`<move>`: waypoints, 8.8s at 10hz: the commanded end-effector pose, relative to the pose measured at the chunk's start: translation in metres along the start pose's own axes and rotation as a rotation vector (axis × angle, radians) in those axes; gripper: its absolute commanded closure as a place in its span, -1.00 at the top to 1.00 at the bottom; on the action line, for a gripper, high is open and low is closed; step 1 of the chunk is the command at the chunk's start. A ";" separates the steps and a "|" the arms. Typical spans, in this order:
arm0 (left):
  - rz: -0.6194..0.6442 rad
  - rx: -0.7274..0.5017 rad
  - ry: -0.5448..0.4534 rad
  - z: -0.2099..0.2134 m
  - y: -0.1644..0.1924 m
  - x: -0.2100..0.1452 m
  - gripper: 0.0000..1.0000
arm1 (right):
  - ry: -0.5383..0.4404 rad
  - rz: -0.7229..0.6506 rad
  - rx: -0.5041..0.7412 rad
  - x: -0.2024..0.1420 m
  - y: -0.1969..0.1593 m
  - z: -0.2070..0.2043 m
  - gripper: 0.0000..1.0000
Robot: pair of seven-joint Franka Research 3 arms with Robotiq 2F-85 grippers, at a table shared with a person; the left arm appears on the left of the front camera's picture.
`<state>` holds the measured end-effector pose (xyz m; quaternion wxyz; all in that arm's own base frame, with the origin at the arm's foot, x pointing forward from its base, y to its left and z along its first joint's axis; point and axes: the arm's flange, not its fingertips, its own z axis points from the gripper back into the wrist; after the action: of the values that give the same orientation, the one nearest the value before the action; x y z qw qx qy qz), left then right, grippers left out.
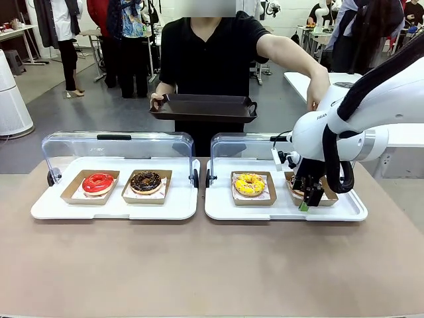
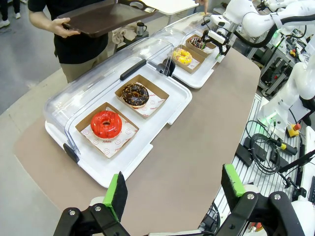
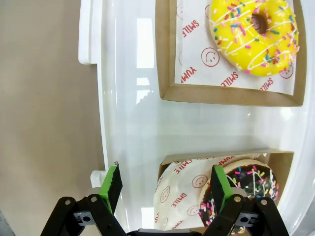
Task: Provide the desired donut to the person.
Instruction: Pick up and lift the Paper togo box containing the Donut pointed at by the person, then place the picked Paper togo box onto the Handle tray extended by the person.
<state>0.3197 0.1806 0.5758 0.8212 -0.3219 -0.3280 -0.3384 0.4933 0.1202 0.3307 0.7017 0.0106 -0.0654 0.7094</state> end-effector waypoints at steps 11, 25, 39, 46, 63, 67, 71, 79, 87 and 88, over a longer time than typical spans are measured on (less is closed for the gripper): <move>-0.014 -0.008 -0.020 0.001 0.000 0.000 1.00 | 0.008 0.009 -0.006 -0.003 -0.002 -0.006 -1.00; -0.014 -0.008 -0.020 0.001 0.000 0.000 1.00 | 0.157 -0.094 -0.079 0.081 0.094 0.283 -1.00; -0.014 -0.008 -0.020 0.001 0.000 0.000 1.00 | 0.123 -0.082 -0.082 0.082 0.093 0.292 -1.00; -0.014 -0.008 -0.020 0.001 0.000 0.000 1.00 | 0.118 -0.047 -0.188 0.140 0.081 0.325 -0.96; -0.014 -0.008 -0.020 0.001 0.000 0.000 1.00 | -0.109 0.003 -0.157 0.228 -0.021 0.196 -0.57; -0.014 -0.008 -0.020 0.001 0.000 0.000 1.00 | -0.116 0.016 -0.160 0.230 -0.020 0.198 0.23; -0.014 -0.008 -0.020 0.001 0.000 0.000 1.00 | -0.116 0.022 -0.156 0.231 -0.020 0.199 1.00; -0.014 -0.008 -0.020 0.001 0.000 0.000 1.00 | -0.113 0.042 -0.120 0.224 -0.011 0.224 1.00; -0.014 -0.008 -0.020 0.001 0.000 0.000 1.00 | 0.129 0.095 -0.065 0.115 0.087 0.312 1.00; -0.014 -0.008 -0.020 0.001 0.000 0.000 1.00 | 0.170 0.058 -0.072 0.080 0.103 0.320 1.00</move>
<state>0.3200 0.1807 0.5754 0.8219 -0.3217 -0.3271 -0.3378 0.3810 0.1981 0.6539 0.6848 -0.0473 -0.0344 0.7263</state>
